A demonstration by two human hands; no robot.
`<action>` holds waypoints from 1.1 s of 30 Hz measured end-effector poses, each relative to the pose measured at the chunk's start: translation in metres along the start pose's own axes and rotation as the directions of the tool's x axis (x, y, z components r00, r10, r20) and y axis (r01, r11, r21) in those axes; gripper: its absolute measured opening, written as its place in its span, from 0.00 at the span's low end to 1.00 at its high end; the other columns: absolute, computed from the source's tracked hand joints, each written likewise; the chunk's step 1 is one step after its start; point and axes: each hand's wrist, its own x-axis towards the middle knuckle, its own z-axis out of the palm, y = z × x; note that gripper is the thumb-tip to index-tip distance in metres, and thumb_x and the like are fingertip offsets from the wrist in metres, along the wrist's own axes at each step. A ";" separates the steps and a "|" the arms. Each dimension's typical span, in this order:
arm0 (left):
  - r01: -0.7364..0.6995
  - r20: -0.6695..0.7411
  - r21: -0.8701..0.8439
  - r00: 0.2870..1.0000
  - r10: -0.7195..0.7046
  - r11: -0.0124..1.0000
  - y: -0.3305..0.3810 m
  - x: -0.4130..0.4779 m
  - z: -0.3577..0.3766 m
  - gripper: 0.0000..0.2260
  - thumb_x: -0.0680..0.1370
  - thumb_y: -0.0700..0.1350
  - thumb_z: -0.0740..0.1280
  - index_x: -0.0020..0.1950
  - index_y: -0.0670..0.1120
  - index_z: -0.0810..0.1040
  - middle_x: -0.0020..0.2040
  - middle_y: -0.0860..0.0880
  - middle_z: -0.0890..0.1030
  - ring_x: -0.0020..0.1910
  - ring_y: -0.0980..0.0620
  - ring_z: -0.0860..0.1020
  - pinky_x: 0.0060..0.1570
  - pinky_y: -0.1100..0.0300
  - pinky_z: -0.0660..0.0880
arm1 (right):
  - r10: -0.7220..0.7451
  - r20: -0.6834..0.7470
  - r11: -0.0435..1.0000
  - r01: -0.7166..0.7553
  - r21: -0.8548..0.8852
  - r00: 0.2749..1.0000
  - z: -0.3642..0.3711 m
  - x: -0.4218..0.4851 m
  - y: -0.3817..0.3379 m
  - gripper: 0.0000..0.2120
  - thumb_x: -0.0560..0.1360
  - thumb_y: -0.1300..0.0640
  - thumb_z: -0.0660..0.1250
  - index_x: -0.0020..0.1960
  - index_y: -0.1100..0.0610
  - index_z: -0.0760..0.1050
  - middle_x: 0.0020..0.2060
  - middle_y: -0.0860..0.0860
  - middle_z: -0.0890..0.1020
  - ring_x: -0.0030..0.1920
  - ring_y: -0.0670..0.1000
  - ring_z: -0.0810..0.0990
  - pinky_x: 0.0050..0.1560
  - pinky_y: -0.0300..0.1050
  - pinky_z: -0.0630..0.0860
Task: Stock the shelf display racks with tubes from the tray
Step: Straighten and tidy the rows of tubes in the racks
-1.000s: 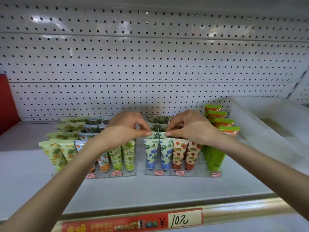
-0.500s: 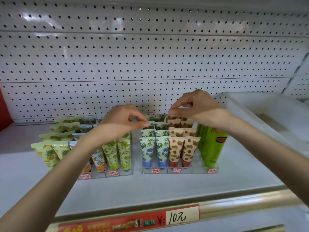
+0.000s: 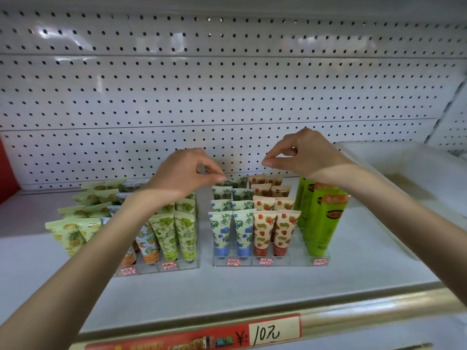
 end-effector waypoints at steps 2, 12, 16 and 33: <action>0.007 -0.015 0.028 1.000 -0.007 1.000 -0.003 0.001 -0.005 0.05 0.71 0.51 0.72 0.45 0.53 0.84 0.39 0.58 0.76 0.34 0.66 0.70 0.38 0.63 0.65 | 0.002 -0.013 1.000 -0.002 -0.007 1.000 -0.001 0.004 -0.002 0.03 0.72 0.49 0.70 0.41 0.47 0.82 0.33 0.47 0.72 0.31 0.42 0.67 0.33 0.32 0.64; 0.071 -0.087 0.066 0.994 -0.065 0.995 -0.008 -0.013 -0.027 0.03 0.73 0.50 0.70 0.44 0.54 0.82 0.43 0.55 0.78 0.33 0.61 0.71 0.37 0.65 0.66 | -0.118 -0.051 0.983 0.124 0.135 0.992 -0.003 0.024 -0.020 0.04 0.71 0.52 0.72 0.41 0.51 0.83 0.23 0.50 0.67 0.26 0.45 0.62 0.37 0.39 0.65; 0.113 -0.140 -0.005 0.984 -0.112 0.994 -0.010 -0.033 -0.041 0.02 0.73 0.49 0.71 0.42 0.53 0.83 0.43 0.55 0.79 0.34 0.58 0.71 0.37 0.66 0.69 | -0.164 -0.033 0.942 0.167 0.290 0.986 0.008 0.019 -0.038 0.02 0.72 0.54 0.72 0.41 0.52 0.83 0.19 0.43 0.58 0.22 0.45 0.59 0.27 0.29 0.59; 0.275 -0.322 -0.115 0.899 -0.298 0.954 -0.047 -0.107 -0.091 0.01 0.69 0.46 0.74 0.40 0.51 0.83 0.38 0.56 0.79 0.31 0.58 0.69 0.31 0.72 0.65 | -0.202 0.042 0.907 0.171 0.385 0.979 0.067 0.022 -0.060 0.01 0.70 0.54 0.73 0.40 0.50 0.83 0.23 0.46 0.61 0.23 0.43 0.60 0.27 0.31 0.58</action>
